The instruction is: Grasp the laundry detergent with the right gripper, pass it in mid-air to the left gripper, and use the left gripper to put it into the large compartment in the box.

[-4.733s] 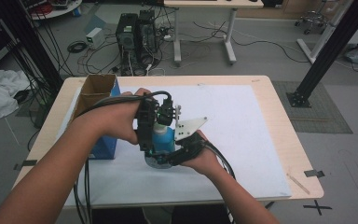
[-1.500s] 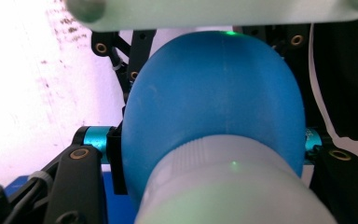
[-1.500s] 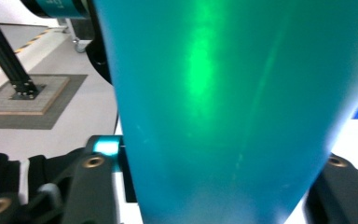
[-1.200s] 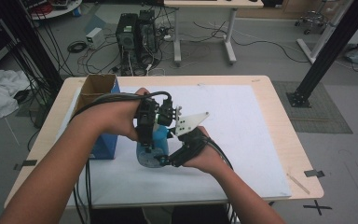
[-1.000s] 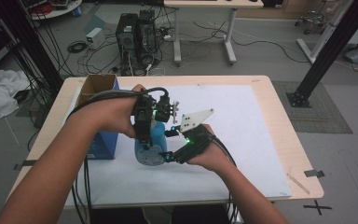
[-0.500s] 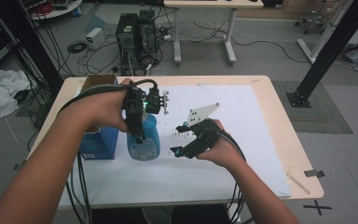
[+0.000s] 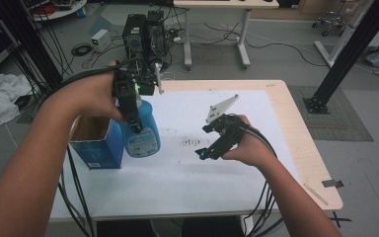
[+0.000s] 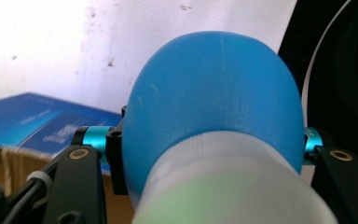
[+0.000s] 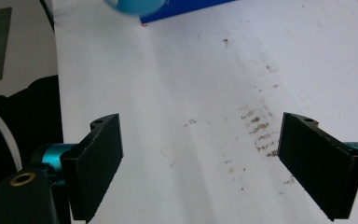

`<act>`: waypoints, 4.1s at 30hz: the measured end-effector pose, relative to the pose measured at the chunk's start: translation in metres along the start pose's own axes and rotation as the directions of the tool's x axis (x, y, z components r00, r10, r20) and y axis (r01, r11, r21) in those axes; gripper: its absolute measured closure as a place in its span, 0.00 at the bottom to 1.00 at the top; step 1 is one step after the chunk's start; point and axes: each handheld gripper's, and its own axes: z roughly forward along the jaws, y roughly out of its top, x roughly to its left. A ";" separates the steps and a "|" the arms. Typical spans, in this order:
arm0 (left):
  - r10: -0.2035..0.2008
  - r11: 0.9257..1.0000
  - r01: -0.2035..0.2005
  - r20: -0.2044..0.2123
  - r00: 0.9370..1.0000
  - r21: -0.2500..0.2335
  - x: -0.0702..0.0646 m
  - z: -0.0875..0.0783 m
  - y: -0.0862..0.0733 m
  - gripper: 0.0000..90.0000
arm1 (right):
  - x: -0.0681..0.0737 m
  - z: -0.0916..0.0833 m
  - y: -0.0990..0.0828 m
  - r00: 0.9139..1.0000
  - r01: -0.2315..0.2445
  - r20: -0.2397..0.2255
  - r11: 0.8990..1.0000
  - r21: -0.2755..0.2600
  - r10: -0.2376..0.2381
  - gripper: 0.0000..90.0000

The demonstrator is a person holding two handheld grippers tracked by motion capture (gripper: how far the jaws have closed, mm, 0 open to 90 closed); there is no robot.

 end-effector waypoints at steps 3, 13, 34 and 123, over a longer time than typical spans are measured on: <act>-0.055 0.998 0.055 -0.010 0.998 -0.003 0.008 -0.015 -0.007 0.44 | -0.004 -0.003 0.000 1.000 -0.005 0.000 0.999 0.042 0.005 0.15; -0.255 0.966 0.253 -0.022 0.967 -0.056 0.040 -0.065 -0.040 0.44 | -0.012 -0.010 -0.003 0.999 -0.012 0.039 0.996 0.084 0.008 0.14; -0.478 0.878 0.474 -0.072 0.876 -0.063 0.079 -0.063 -0.102 0.44 | -0.016 -0.001 -0.002 0.998 -0.007 0.055 0.992 0.127 0.000 0.14; -0.457 0.889 0.455 -0.085 0.885 -0.037 0.095 0.064 -0.123 0.25 | -0.009 0.015 -0.004 0.999 0.016 0.037 0.991 0.136 -0.021 0.14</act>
